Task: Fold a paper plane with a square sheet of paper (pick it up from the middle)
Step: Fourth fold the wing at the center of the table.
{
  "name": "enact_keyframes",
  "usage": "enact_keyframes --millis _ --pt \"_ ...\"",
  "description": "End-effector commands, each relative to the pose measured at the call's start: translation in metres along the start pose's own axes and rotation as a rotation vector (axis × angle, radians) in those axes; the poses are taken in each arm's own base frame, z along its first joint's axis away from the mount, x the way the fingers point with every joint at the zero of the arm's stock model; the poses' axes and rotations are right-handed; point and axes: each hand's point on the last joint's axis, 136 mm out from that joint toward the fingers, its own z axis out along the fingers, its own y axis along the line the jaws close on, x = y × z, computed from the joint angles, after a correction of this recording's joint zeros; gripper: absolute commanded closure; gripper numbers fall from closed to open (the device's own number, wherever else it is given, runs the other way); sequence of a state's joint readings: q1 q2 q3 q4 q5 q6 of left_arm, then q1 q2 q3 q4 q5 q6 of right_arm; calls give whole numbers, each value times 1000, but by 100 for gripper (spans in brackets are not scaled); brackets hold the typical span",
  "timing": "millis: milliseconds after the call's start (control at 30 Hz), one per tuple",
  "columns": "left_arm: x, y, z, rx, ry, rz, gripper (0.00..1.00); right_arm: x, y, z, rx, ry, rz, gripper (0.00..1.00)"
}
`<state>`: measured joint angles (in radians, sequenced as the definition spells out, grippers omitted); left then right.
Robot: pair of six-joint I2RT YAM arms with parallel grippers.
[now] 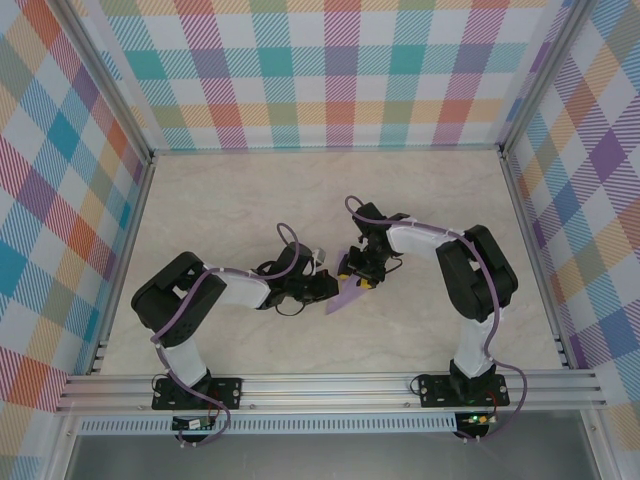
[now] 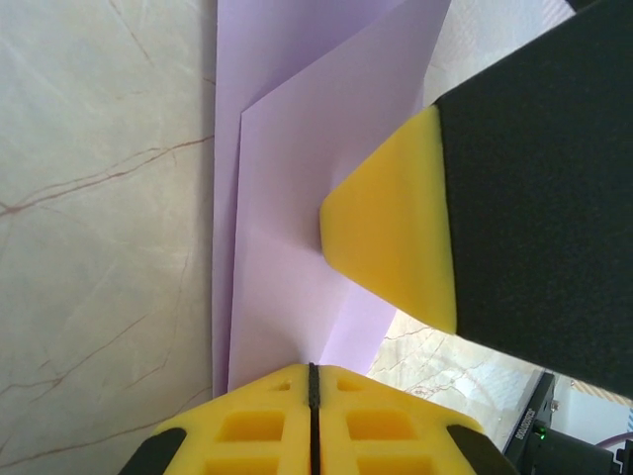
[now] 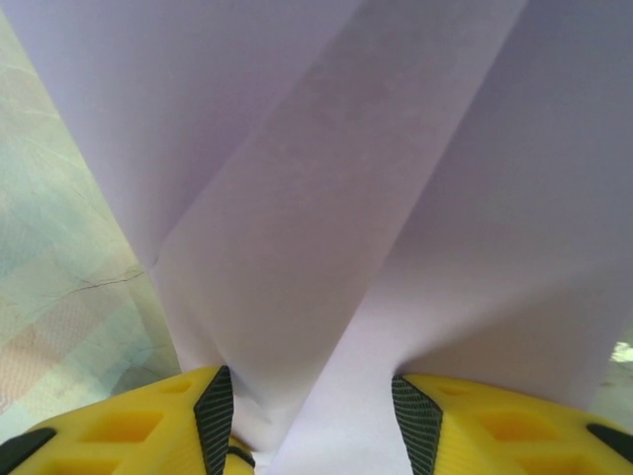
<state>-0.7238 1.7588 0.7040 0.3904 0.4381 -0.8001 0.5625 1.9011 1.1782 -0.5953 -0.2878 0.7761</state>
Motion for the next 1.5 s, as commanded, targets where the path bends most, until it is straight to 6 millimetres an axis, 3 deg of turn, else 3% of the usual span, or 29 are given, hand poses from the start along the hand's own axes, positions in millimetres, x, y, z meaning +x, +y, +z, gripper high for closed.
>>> enact_keyframes --millis 0,233,433,600,767,1133,1467 --pt "-4 -6 0 20 10 -2 91 12 -55 37 200 56 42 50" --pt "-8 -18 -18 40 -21 6 82 12 -57 38 204 57 40 52" --pt "2 -6 -38 -2 -48 -51 67 12 -54 37 187 51 38 51" --pt "15 11 -42 -43 -31 -102 63 13 -46 37 134 43 33 50" --pt "23 8 -32 3 18 -117 64 12 -38 33 85 23 18 49" --pt "29 4 -24 26 64 -102 82 13 -31 29 42 11 6 47" --pt "37 4 -19 20 96 -81 90 13 -32 29 45 13 11 47"
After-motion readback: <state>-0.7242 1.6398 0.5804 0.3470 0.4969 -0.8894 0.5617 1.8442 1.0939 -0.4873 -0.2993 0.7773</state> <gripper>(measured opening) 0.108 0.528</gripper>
